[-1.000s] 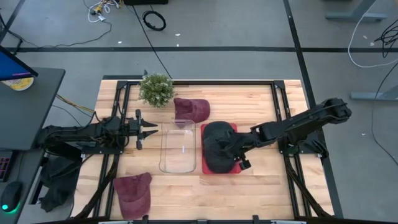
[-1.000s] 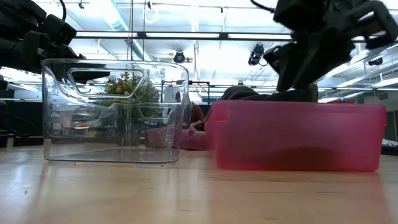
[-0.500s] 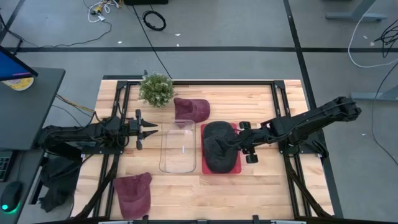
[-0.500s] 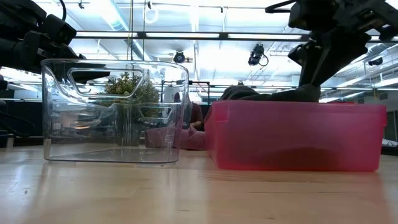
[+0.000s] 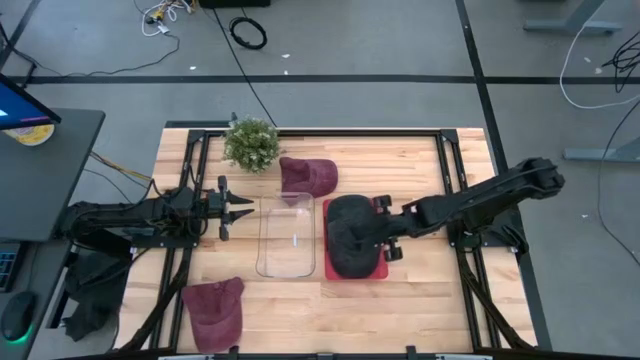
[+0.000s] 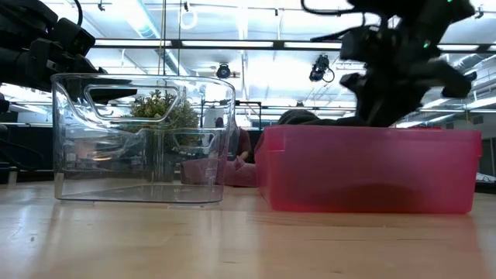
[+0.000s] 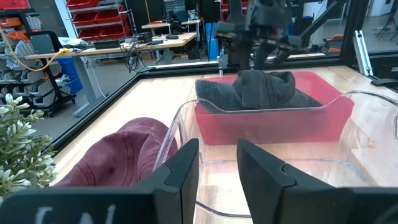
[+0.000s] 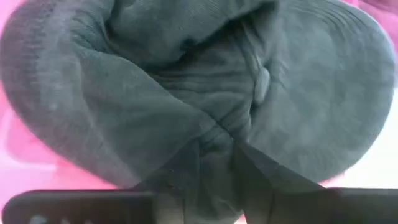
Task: Pick & Place hat
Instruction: Put the black cap into the red bin
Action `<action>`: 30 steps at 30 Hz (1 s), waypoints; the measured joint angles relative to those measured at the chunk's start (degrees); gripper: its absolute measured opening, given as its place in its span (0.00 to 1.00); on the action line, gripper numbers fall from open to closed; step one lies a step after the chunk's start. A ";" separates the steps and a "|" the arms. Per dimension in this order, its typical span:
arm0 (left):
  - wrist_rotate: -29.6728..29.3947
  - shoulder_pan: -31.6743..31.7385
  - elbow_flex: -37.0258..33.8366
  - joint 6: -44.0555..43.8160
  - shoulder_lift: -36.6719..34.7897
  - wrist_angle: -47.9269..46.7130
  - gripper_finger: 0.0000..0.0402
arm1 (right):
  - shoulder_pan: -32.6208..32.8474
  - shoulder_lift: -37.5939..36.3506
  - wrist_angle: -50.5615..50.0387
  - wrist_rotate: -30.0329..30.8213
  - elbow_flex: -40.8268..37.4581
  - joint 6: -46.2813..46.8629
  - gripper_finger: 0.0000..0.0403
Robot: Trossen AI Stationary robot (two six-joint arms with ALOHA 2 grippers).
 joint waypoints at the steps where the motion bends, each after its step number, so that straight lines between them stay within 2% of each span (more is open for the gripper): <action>1: -0.01 0.00 0.00 0.00 -0.01 0.00 0.29 | -0.24 1.20 1.38 -0.02 0.00 -1.33 0.23; 5: -0.01 -0.02 0.00 0.00 -0.01 0.00 0.29 | -2.15 4.80 4.45 -1.50 0.20 -2.92 0.18; 10: 0.01 -0.01 0.02 0.00 -0.01 0.00 0.29 | -5.81 6.87 3.68 -9.34 0.28 -0.75 0.11; 15: -0.01 0.00 0.01 0.00 -0.01 0.00 0.29 | -6.37 6.00 2.64 -10.60 0.15 0.12 0.07; 25: -0.01 -0.02 0.02 0.00 0.01 0.00 0.29 | -5.02 0.14 -1.37 -11.21 -0.17 2.19 0.11; 30: 0.00 -0.02 0.01 0.00 0.00 0.00 0.29 | -5.05 -2.36 0.15 -10.03 -0.17 3.22 0.15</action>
